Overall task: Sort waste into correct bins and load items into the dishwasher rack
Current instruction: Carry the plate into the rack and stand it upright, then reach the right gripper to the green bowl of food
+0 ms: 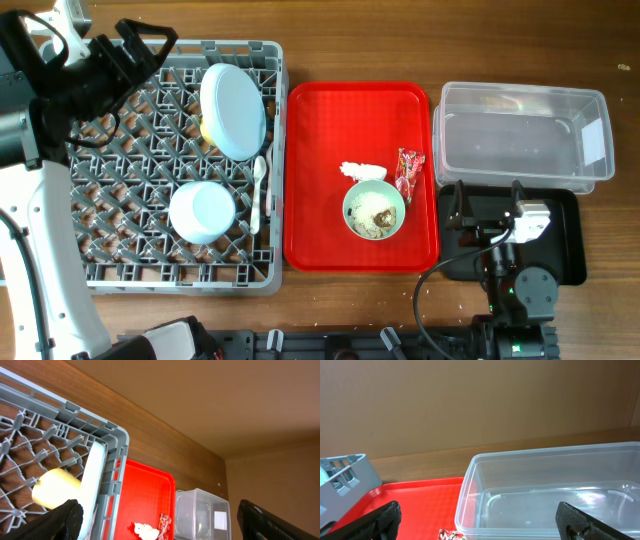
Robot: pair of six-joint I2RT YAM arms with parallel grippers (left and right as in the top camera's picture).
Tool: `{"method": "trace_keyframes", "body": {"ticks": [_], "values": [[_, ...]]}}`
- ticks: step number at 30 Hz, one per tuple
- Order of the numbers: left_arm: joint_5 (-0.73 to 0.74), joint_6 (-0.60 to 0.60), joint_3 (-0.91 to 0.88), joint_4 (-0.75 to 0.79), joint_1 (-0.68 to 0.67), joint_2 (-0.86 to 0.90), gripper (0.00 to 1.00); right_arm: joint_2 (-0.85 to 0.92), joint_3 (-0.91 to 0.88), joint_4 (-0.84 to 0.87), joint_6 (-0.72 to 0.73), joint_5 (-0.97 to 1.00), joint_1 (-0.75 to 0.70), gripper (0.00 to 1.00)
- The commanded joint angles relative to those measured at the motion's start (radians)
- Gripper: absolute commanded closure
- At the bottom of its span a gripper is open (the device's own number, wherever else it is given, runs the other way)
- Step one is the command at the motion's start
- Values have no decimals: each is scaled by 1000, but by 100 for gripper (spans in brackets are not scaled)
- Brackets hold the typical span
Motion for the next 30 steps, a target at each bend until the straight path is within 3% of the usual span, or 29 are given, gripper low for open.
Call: {"method": "trace_keyframes", "body": {"ticks": [1,5,11,13,16,20,23,26,30], "values": [[-2,-2,4,1,1,5,0,-5,-1,5,29,-20,-5,0],[-2,-2,4,1,1,5,0,-5,2,41,269,-103,-5,0],[-2,-2,4,1,1,5,0,119,332,-241,272,-328,-5,0],[-2,-2,4,1,1,5,0,243,500,-368,244,-406,-5,0],[-2,-2,4,1,1,5,0,520,846,-723,103,-549,-4,0],[-2,-2,4,1,1,5,0,842,1167,-1090,-29,-531,0,0],[-2,-2,4,1,1,5,0,998,1199,-1110,128,-470,0,0],[-2,-2,4,1,1,5,0,1091,1192,-1036,146,-468,34,0],[-2,-2,4,1,1,5,0,1109,1191,-1002,166,-346,203,0]]}}
